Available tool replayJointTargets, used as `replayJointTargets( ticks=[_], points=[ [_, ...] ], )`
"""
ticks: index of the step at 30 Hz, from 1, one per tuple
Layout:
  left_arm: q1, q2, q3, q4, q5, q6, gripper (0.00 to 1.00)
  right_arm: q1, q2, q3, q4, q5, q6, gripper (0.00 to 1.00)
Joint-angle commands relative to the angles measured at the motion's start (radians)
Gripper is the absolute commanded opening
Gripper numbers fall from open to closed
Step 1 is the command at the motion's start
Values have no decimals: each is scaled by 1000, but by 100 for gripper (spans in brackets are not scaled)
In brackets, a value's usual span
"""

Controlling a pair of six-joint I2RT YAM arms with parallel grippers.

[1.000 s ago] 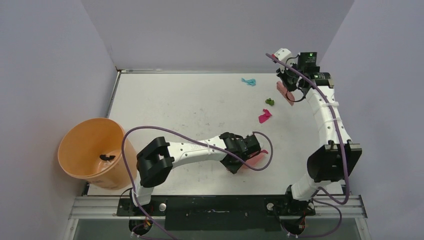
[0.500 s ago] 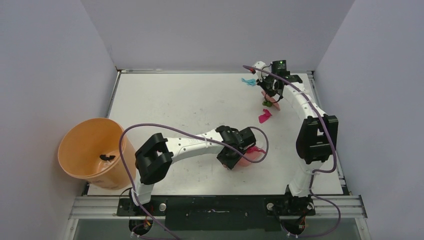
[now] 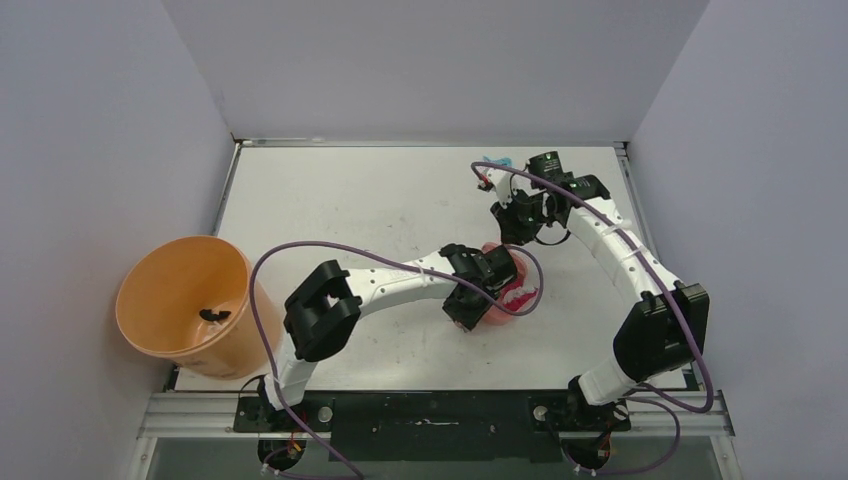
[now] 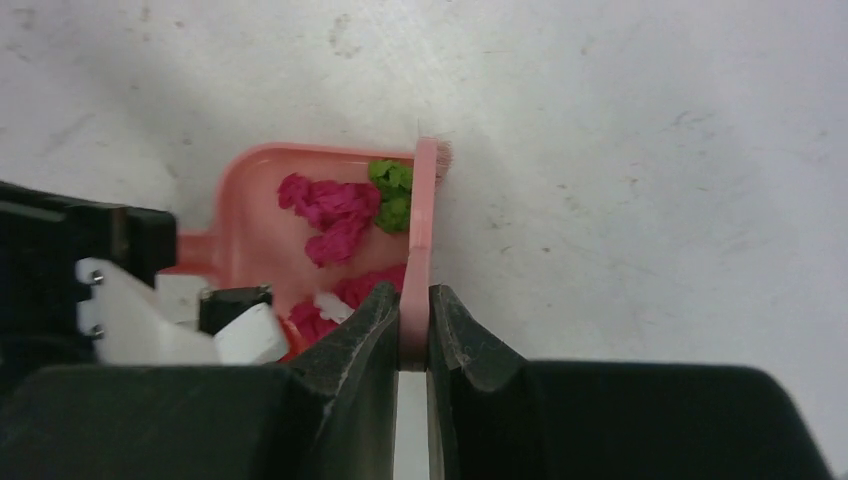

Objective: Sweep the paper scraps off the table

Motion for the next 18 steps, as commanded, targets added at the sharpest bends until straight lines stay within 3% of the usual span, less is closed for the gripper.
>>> replayJointTargets(
  ticks=[1,8,18],
  points=[
    [4,-14,34,79,-9,10,0,-32,-35,102,-187,-218,95,5],
    [2,-78,-49,144,-33,9,0,-50,-68,252,-237,-140,121,5],
    [-8,-286,-296,341,-64,-3,0,-187,-98,450,-273,-100,67,5]
  ],
)
